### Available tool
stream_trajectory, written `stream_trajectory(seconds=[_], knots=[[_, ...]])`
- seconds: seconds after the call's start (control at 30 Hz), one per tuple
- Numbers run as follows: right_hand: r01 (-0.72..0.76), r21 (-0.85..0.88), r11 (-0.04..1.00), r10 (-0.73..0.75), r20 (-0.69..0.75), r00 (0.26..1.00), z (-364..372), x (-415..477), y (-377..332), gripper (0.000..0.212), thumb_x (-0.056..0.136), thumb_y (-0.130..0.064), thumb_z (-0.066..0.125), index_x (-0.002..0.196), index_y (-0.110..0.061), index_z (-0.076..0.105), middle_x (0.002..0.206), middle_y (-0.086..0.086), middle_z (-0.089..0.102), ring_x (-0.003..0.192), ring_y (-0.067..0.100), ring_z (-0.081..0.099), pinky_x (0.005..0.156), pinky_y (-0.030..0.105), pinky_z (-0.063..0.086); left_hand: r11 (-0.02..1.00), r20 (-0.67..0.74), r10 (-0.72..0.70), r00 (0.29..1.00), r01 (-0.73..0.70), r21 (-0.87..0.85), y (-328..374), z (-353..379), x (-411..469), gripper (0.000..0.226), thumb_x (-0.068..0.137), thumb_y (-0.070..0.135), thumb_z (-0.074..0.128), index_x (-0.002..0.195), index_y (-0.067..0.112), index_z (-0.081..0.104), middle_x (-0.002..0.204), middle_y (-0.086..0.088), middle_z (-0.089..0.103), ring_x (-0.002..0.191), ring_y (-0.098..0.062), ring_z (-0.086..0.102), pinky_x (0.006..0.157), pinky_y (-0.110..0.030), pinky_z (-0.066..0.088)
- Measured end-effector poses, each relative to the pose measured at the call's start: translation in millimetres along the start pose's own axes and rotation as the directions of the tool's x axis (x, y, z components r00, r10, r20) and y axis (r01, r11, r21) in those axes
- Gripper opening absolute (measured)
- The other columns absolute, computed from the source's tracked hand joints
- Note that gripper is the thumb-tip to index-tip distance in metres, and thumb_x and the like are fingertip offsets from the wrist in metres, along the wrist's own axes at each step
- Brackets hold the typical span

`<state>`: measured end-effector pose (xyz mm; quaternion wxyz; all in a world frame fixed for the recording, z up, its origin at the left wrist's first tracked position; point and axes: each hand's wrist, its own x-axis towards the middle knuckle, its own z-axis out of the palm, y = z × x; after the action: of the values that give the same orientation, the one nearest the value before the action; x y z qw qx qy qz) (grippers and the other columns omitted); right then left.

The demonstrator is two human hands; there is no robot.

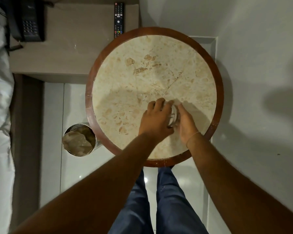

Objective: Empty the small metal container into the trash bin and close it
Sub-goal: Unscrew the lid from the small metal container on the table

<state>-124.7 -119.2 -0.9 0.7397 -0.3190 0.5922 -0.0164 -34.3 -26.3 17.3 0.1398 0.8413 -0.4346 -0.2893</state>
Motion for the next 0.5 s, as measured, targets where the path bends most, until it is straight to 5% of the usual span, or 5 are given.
stream_trajectory(seconds=[0.1, 0.23, 0.4, 0.5], knots=[[-0.238, 0.129, 0.963, 0.208, 0.21, 0.955, -3, -12, -4, 0.059, 0.107, -0.064, 0.048, 0.134, -0.018, 0.075, 0.121, 0.009, 0.083, 0.109, 0.023, 0.081, 0.096, 0.04, 0.061, 0.994, -0.03, 0.104, 0.994, -0.103, 0.042, 7, -10, -21, 0.099, 0.073, 0.04, 0.09, 0.157, 0.021, 0.041, 0.155, -0.011, 0.047, 0.139, -0.036, 0.043, 0.101, -0.05, 0.056], [-0.317, 0.094, 0.944, 0.281, 0.279, 0.918, 1, -17, -1, 0.057, 0.103, -0.065, 0.053, 0.108, -0.018, 0.086, 0.109, 0.01, 0.084, 0.095, 0.025, 0.083, 0.096, 0.044, 0.057, 0.994, -0.016, 0.111, 0.994, -0.111, 0.013, 3, -20, -41, 0.101, 0.074, 0.037, 0.091, 0.159, 0.019, 0.039, 0.16, -0.013, 0.044, 0.144, -0.036, 0.04, 0.105, -0.053, 0.054], [-0.383, 0.037, 0.923, 0.354, 0.309, 0.882, 20, -13, 12, 0.056, 0.092, -0.063, 0.064, 0.121, -0.02, 0.083, 0.124, 0.012, 0.08, 0.113, 0.03, 0.075, 0.097, 0.05, 0.059, 0.993, -0.087, 0.016, 0.996, -0.025, -0.113, -24, -34, -73, 0.099, 0.077, 0.043, 0.09, 0.159, 0.021, 0.039, 0.164, -0.01, 0.041, 0.148, -0.034, 0.036, 0.109, -0.048, 0.049], [-0.409, -0.068, 0.91, 0.41, 0.287, 0.866, 43, -3, 26, 0.069, 0.096, -0.068, 0.057, 0.14, -0.019, 0.073, 0.138, 0.013, 0.075, 0.127, 0.034, 0.067, 0.116, 0.053, 0.048, 0.968, -0.12, -0.159, 0.98, 0.131, -0.215, -64, -32, -111, 0.098, 0.079, 0.047, 0.088, 0.16, 0.026, 0.038, 0.166, -0.005, 0.038, 0.15, -0.029, 0.033, 0.112, -0.044, 0.045]])
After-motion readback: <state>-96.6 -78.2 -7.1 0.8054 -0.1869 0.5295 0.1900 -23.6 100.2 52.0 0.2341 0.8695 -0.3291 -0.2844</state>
